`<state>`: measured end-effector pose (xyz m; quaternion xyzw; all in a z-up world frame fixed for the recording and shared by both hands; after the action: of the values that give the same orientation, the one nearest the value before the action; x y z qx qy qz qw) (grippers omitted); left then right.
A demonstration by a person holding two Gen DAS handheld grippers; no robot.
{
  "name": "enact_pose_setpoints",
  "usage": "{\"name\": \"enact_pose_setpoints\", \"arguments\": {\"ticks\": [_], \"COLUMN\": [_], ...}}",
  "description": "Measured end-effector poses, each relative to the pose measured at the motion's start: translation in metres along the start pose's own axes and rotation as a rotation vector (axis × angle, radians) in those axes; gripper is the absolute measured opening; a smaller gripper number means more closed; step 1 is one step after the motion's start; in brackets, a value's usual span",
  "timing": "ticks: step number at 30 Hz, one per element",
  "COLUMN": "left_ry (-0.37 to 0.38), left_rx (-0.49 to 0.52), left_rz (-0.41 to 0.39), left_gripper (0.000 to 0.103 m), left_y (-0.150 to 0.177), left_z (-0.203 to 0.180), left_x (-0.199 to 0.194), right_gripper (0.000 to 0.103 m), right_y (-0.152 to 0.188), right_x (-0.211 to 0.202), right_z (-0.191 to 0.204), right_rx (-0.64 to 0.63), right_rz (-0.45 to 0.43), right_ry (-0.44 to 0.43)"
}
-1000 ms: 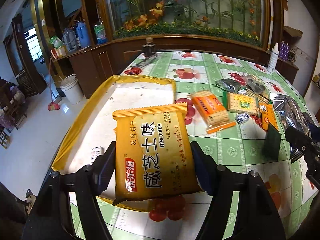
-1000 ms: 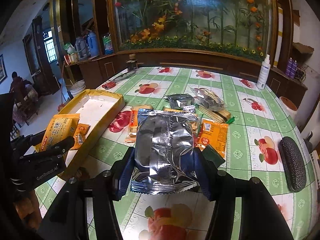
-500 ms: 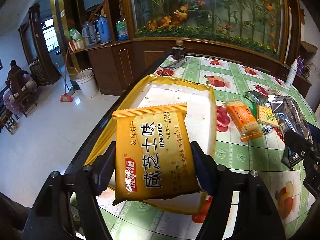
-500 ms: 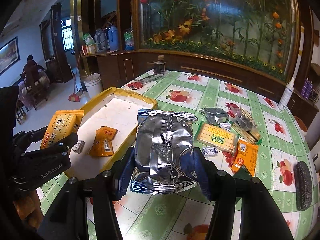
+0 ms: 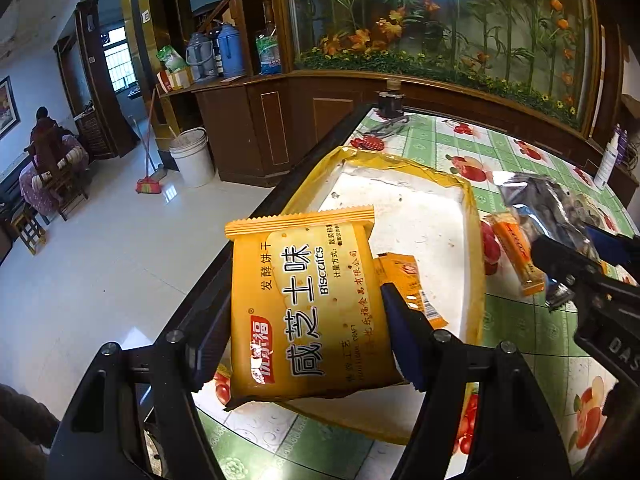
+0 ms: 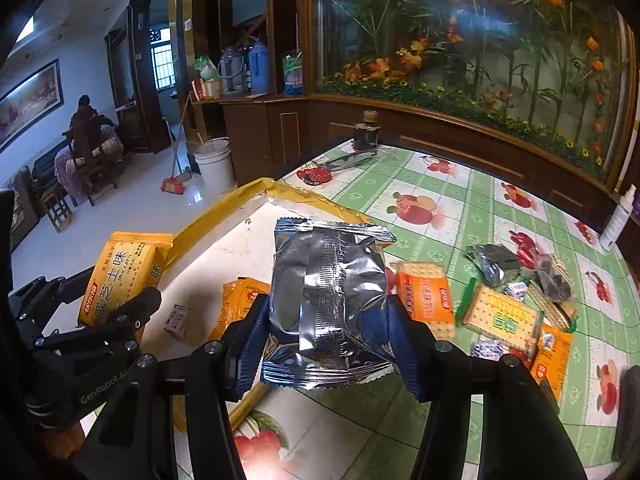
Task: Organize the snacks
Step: 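Carry both bags over the yellow tray and open both tools to release them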
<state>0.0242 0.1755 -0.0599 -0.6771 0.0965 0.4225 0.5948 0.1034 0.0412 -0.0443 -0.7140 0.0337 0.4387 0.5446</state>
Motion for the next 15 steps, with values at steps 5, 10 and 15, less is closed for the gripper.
{"name": "enact_pose_setpoints", "arguments": {"ticks": [5,10,15], "left_ry": [-0.019,-0.028,-0.032], "left_rx": [-0.008,-0.010,-0.012], "left_rz": [0.005,0.020,0.031], "left_gripper": [0.071,0.071,0.071], "left_y": [-0.004,-0.005,-0.005], "left_z": [0.006,0.010,0.012], "left_x": [0.008,0.017,0.024], "right_gripper": [0.058,0.058,0.058], "right_y": [-0.016,-0.024,-0.027], "right_x": [0.032,0.063,0.082], "right_z": [0.011,0.021,0.027], "right_rx": [0.001,-0.003,-0.022], "right_rz": [0.023,0.057,0.078], "right_ry": [-0.051,-0.078,-0.095]}}
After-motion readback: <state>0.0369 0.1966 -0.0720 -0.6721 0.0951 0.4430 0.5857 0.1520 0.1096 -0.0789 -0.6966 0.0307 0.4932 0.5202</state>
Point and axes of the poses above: each gripper's, at about its wrist camera, not at the fingertips, and x roughly the way its jaws point, z to its left, y to its underside, the point moved 1 cm from there along x, roughly the way its jaws point, and after that the axes turned 1 degree about -x, right-handed, at the moved point
